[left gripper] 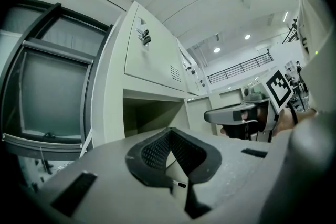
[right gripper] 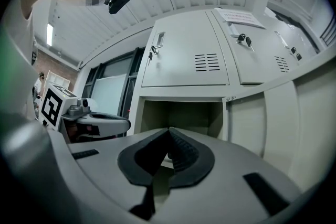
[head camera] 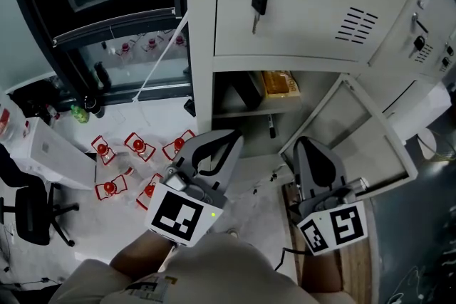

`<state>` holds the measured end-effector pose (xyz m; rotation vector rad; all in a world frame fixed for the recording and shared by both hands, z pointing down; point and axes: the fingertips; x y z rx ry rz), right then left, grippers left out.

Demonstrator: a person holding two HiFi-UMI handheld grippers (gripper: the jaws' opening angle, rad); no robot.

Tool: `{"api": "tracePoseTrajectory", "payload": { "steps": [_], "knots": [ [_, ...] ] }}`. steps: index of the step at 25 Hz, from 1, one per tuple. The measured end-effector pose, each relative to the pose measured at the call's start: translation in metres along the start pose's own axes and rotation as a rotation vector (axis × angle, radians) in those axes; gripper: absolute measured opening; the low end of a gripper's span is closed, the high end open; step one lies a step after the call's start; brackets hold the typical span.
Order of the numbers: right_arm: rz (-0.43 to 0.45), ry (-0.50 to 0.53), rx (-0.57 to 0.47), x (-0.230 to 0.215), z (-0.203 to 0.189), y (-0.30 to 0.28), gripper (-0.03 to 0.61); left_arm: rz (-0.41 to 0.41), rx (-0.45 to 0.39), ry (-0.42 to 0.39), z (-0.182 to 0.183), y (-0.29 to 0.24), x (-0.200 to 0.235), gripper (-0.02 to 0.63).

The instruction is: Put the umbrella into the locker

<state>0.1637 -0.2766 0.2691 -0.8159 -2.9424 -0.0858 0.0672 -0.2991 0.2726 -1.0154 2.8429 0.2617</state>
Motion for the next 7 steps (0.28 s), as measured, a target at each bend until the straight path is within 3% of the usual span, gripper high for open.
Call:
{"api": "tracePoseTrajectory", "payload": {
  "steps": [7],
  "knots": [
    [0.009, 0.003, 0.009, 0.0049, -0.0018, -0.0026, 0.008, 0.000, 0.004, 0.001, -0.0009, 0.0022, 0.0015, 0.006]
  ]
}}
Point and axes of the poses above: the fingertips, and each gripper's own axes: y backward along the fingers, x to its left, z out of its top, and after that the axes turned 12 degrees about z, right-handed
